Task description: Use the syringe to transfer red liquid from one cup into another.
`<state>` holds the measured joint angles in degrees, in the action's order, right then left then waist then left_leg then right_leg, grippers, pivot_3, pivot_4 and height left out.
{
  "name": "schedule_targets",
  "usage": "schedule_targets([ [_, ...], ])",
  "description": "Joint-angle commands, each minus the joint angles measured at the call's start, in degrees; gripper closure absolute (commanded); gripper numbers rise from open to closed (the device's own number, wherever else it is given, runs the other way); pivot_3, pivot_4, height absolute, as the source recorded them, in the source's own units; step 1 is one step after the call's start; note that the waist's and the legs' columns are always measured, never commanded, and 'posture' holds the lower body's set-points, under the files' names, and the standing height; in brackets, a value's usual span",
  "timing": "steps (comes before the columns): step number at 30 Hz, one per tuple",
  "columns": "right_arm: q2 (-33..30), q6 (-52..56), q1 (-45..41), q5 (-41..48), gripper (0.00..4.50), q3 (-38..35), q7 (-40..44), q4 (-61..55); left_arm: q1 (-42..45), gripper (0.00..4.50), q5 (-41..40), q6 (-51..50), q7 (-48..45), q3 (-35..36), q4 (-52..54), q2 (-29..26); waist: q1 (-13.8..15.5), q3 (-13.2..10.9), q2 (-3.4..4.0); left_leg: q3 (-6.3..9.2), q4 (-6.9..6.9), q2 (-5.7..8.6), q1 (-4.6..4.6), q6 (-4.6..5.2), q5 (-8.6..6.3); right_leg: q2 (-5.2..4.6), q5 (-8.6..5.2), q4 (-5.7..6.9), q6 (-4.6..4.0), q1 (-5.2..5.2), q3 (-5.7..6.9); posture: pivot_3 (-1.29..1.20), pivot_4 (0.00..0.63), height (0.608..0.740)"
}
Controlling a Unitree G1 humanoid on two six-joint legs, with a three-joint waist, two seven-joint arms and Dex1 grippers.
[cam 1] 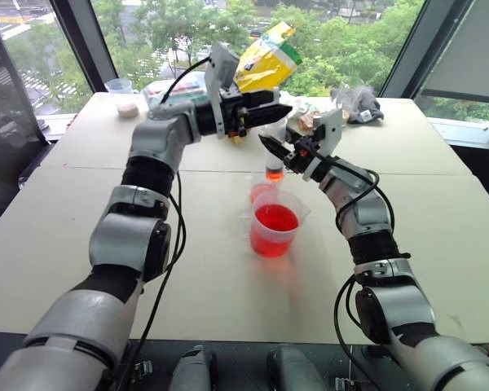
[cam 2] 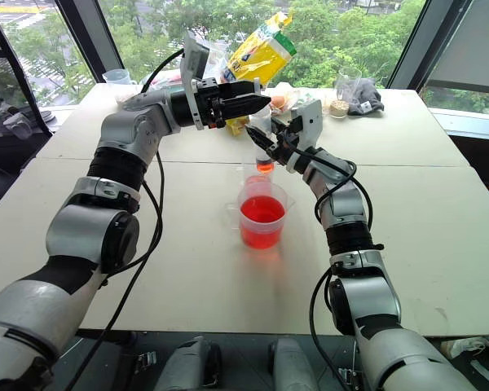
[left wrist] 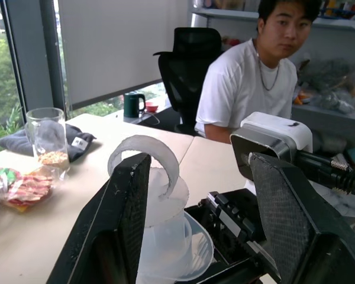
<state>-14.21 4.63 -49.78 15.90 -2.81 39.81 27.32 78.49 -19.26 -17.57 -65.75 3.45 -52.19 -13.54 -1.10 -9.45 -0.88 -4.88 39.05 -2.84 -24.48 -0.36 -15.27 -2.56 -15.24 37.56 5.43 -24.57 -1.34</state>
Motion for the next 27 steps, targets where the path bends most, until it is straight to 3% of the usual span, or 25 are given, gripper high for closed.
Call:
schedule_targets([
  [1,-0.08,-1.24,-1.48,0.31,3.03,-0.34,0.26,-3.06,1.91,3.52,0.05,1.23,-0.18,0.84,-0.65,0.23,-0.10,0.00,0.00,0.00,0.00,0.00,0.00,0.00,0.00,0.00,0.00,0.00,0.00,0.00,0.00,0.00,0.150,0.740],
  [3,-0.09,-1.28,-1.55,0.28,3.03,-0.35,0.35,-2.97,2.06,4.47,0.18,1.57,-0.35,0.93,-1.17,0.32,-0.08,0.00,0.00,0.00,0.00,0.00,0.00,0.00,0.00,0.00,0.00,0.00,0.00,0.00,0.00,0.00,0.150,0.740],
  [27,-0.07,2.68,-4.72,2.36,3.03,-2.06,-0.63,-9.24,-3.60,4.47,3.57,2.47,-2.79,-2.15,0.71,2.20,0.01,0.00,0.00,0.00,0.00,0.00,0.00,0.00,0.00,0.00,0.00,0.01,0.00,0.00,0.00,0.00,0.150,0.740],
])
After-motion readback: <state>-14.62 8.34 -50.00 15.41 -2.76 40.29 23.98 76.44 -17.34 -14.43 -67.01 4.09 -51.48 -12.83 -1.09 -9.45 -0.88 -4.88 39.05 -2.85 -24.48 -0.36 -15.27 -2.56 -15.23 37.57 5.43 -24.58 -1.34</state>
